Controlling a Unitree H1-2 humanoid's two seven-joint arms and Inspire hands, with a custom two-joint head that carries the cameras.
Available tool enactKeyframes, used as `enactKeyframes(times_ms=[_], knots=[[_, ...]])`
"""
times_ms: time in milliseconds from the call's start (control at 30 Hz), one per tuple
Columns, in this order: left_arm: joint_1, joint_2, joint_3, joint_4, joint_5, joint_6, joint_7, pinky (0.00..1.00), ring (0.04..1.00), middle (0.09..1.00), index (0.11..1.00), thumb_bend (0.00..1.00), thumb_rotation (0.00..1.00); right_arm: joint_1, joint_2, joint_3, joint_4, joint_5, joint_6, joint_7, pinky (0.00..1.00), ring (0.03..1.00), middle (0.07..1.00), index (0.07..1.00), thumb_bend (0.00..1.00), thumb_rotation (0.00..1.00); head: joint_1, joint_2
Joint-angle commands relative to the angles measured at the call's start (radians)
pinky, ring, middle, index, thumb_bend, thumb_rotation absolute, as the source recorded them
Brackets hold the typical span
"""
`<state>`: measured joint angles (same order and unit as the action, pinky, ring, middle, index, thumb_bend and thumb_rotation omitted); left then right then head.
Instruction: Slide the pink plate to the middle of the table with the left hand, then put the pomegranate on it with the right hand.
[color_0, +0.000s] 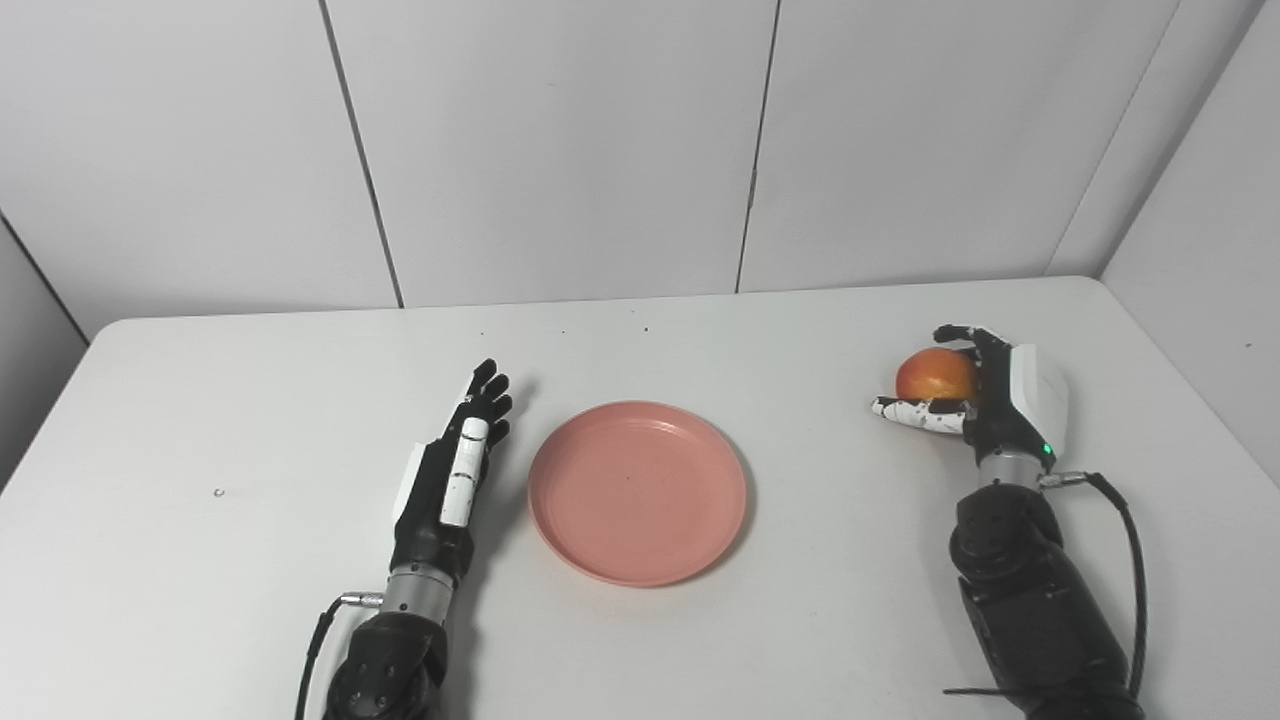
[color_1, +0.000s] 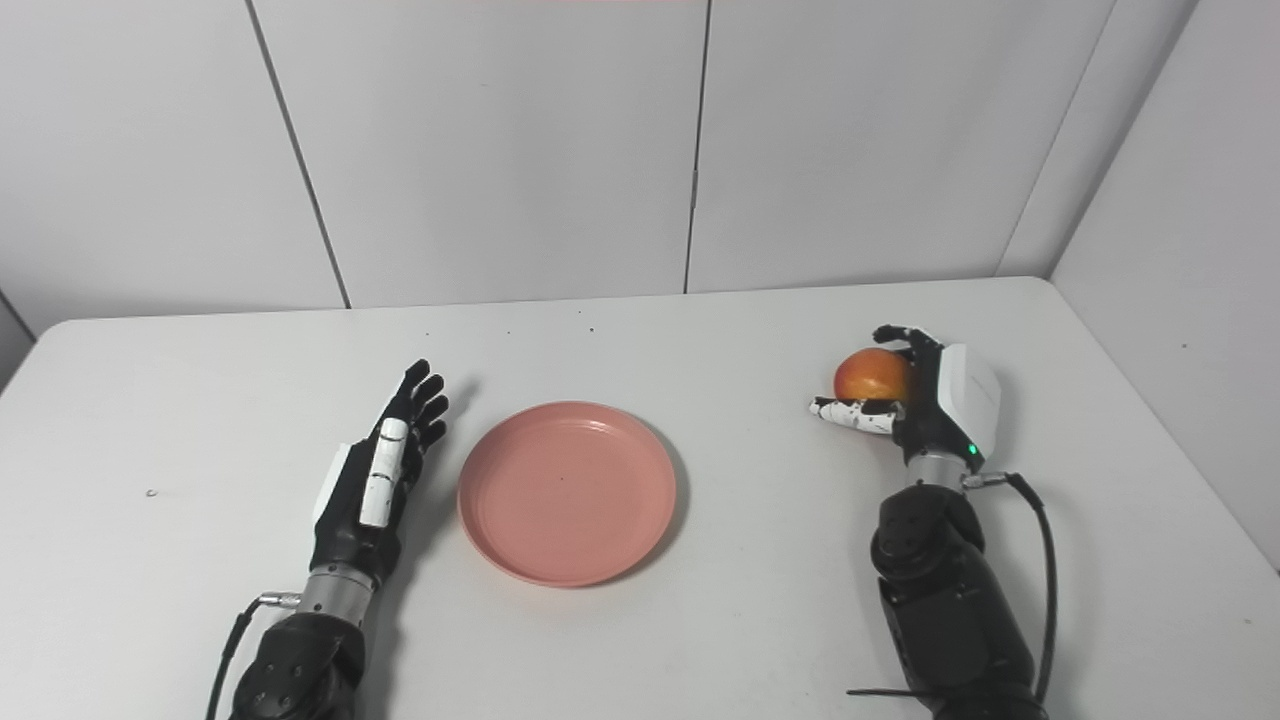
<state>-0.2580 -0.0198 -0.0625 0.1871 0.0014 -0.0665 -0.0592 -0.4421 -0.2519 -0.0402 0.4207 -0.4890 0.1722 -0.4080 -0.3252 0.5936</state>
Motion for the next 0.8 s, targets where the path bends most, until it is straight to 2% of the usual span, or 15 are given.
enactKeyframes(times_ms=[0, 67, 100, 133, 233, 300, 333, 367, 467, 533, 600, 700, 733, 767], knots=[[-0.004, -0.005, -0.002, -0.026, 0.002, -0.015, 0.001, 0.95, 0.948, 0.955, 0.950, 0.55, 1.00, -0.020, -0.010, -0.001, -0.018, -0.004, -0.050, -0.043, 0.29, 0.353, 0.461, 0.538, 0.51, 0.00, 0.002, -0.001], [-0.004, -0.005, -0.003, -0.027, 0.003, -0.016, 0.001, 0.95, 0.948, 0.955, 0.950, 0.55, 1.00, -0.018, -0.006, -0.003, -0.022, -0.001, -0.053, -0.051, 0.32, 0.368, 0.465, 0.537, 0.51, 0.00, 0.003, 0.001], [-0.004, -0.005, -0.004, -0.027, 0.002, -0.015, 0.001, 0.95, 0.949, 0.956, 0.951, 0.54, 1.00, -0.017, -0.003, -0.004, -0.024, 0.002, -0.054, -0.055, 0.25, 0.381, 0.486, 0.507, 0.51, 0.00, 0.003, 0.001], [-0.004, -0.006, -0.004, -0.027, 0.000, -0.013, 0.000, 0.95, 0.950, 0.956, 0.951, 0.54, 1.00, -0.015, 0.002, -0.005, -0.031, 0.005, -0.051, -0.059, 0.23, 0.386, 0.493, 0.498, 0.52, 0.00, 0.006, 0.003], [-0.004, -0.009, -0.003, -0.028, -0.003, -0.010, 0.000, 0.95, 0.951, 0.957, 0.950, 0.54, 1.00, -0.009, 0.012, -0.008, -0.055, 0.008, -0.042, -0.064, 0.22, 0.346, 0.450, 0.539, 0.51, 0.00, 0.014, 0.004], [-0.005, -0.010, -0.006, -0.025, 0.004, -0.014, 0.004, 0.95, 0.949, 0.956, 0.948, 0.55, 1.00, -0.003, 0.019, -0.009, -0.079, 0.015, -0.051, -0.063, 0.23, 0.372, 0.480, 0.510, 0.51, 0.00, 0.028, 0.006], [-0.005, -0.010, -0.007, -0.023, 0.007, -0.016, 0.006, 0.94, 0.945, 0.952, 0.945, 0.56, 1.00, 0.000, 0.021, -0.010, -0.091, 0.018, -0.058, -0.064, 0.17, 0.411, 0.480, 0.493, 0.52, 0.00, 0.028, 0.006], [-0.006, -0.011, -0.008, -0.020, 0.009, -0.020, 0.007, 0.94, 0.945, 0.952, 0.945, 0.56, 1.00, 0.003, 0.024, -0.010, -0.111, 0.019, -0.061, -0.064, 0.16, 0.417, 0.479, 0.492, 0.52, 0.00, 0.035, 0.006], [-0.007, -0.014, -0.011, -0.018, 0.012, -0.021, 0.010, 0.94, 0.940, 0.946, 0.939, 0.56, 1.00, 0.009, 0.026, -0.007, -0.154, 0.018, -0.068, -0.062, 0.18, 0.440, 0.441, 0.516, 0.52, 0.00, 0.040, 0.004], [-0.006, -0.016, -0.014, -0.025, 0.018, -0.011, 0.015, 0.94, 0.939, 0.944, 0.933, 0.55, 1.00, 0.013, 0.028, -0.005, -0.192, 0.023, -0.071, -0.050, 0.28, 0.393, 0.490, 0.522, 0.51, 0.00, 0.046, 0.003], [-0.005, -0.019, -0.016, -0.031, 0.021, -0.004, 0.019, 0.94, 0.939, 0.943, 0.933, 0.53, 1.00, 0.020, 0.032, 0.000, -0.238, 0.029, -0.068, -0.032, 0.35, 0.401, 0.506, 0.515, 0.51, 0.00, 0.050, 0.001], [-0.006, -0.021, -0.019, -0.032, 0.025, -0.003, 0.024, 0.94, 0.938, 0.941, 0.931, 0.53, 1.00, 0.025, 0.047, 0.005, -0.299, 0.039, -0.051, -0.015, 0.30, 0.438, 0.490, 0.501, 0.52, 0.00, 0.057, 0.002], [-0.006, -0.022, -0.019, -0.031, 0.030, -0.006, 0.026, 0.93, 0.936, 0.940, 0.930, 0.53, 1.00, 0.026, 0.052, 0.008, -0.318, 0.044, -0.053, -0.007, 0.31, 0.412, 0.501, 0.508, 0.52, 0.00, 0.057, 0.002], [-0.006, -0.022, -0.019, -0.029, 0.031, -0.009, 0.027, 0.93, 0.934, 0.940, 0.930, 0.53, 1.00, 0.028, 0.057, 0.010, -0.333, 0.049, -0.056, 0.000, 0.28, 0.429, 0.490, 0.505, 0.52, 0.00, 0.062, 0.001]])
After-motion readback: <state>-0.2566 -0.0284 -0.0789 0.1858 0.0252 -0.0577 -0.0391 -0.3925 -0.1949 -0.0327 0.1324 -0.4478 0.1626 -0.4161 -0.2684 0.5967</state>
